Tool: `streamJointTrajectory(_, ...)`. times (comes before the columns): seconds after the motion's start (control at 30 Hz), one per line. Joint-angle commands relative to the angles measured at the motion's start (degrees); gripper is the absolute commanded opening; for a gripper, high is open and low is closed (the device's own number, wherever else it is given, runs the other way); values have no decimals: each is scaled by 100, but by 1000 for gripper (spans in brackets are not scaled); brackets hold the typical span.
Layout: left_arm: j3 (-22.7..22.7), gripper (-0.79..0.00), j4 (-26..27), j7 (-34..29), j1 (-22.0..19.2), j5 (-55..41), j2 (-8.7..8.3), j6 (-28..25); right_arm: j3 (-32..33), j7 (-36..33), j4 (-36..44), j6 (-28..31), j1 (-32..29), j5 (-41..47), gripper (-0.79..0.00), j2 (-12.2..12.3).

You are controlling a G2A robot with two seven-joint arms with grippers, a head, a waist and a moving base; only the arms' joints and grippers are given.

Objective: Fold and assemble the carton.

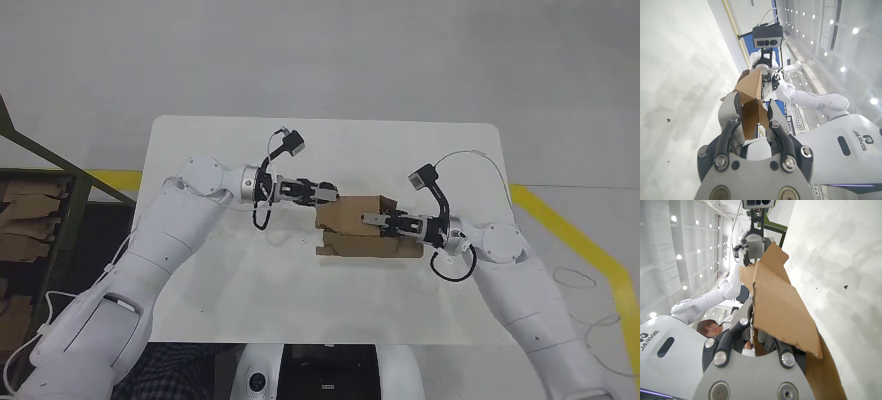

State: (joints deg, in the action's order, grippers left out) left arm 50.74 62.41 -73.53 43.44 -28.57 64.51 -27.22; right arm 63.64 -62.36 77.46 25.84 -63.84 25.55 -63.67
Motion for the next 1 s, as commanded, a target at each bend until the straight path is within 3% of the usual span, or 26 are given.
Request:
streamJointTrajectory(0.0, -35, -483, 26, 11, 18, 38, 13, 41, 33, 31, -62, -33, 9, 60, -785, 2)
streamJointTrajectory(0.3, -93, -474, -58, 189, -16, 170, 69, 87, 128, 123, -246, -106, 74, 207, -785, 1)
streamJointTrajectory(0.5, 64, -428, -58, 286, 24, 193, 39, 56, 169, 112, -299, -133, 78, 241, -785, 5)
streamJointTrajectory(0.53, 82, -400, -41, 287, 38, 188, 35, 61, 171, 116, -298, -144, 76, 238, -785, 5)
streamJointTrajectory(0.67, 80, -126, 66, 231, 101, 93, 45, 110, 141, 173, -266, -209, 57, 212, -785, -2)
streamJointTrajectory(0.7, 72, -95, 74, 209, 105, 65, 51, 122, 134, 204, -262, -229, 53, 204, -785, -5)
streamJointTrajectory(0.97, 12, -92, 18, 34, 70, -163, 114, 170, 123, 622, -249, -373, 37, 112, -785, -30)
